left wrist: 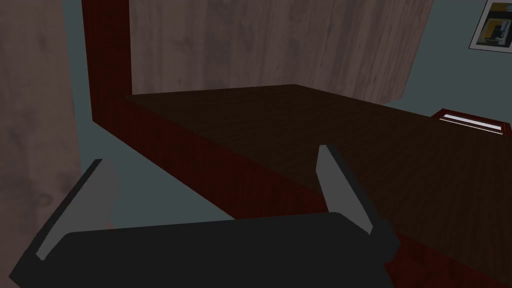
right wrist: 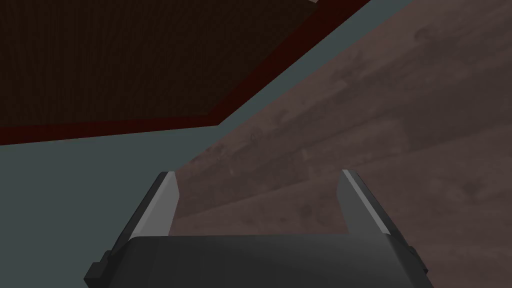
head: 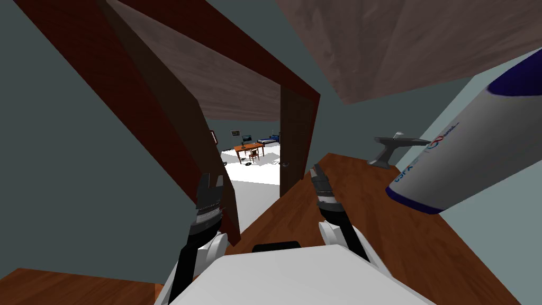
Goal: Push the door open
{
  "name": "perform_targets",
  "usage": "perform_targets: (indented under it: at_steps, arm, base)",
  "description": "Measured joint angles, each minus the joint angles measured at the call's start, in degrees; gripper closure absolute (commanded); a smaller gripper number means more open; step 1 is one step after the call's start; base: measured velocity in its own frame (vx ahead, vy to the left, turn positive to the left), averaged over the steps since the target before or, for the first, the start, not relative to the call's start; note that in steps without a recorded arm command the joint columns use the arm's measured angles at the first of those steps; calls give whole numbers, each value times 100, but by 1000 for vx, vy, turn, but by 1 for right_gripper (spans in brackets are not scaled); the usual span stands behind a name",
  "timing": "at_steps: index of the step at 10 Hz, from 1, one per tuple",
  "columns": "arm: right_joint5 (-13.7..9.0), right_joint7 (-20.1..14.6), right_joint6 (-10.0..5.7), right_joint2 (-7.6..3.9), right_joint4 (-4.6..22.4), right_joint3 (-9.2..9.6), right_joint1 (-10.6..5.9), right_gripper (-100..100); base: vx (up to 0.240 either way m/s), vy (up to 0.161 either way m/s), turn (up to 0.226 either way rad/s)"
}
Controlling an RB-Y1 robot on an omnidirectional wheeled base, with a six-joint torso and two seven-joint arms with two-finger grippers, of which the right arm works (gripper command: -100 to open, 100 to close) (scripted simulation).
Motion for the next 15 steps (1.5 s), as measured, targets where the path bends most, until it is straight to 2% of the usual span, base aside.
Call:
perform_targets:
  at_steps: [8, 13, 15]
  arm:
    - [-85, -143, -199, -217, 1032, 205, -310, -100]
    - [-145, -248, -432, -321, 1808, 385, -469, -100]
    - [-169, -274, -520, -347, 2128, 398, -590, -100]
  base:
    - [88, -88, 67]
    - [80, -93, 71]
    - [52, -67, 62]
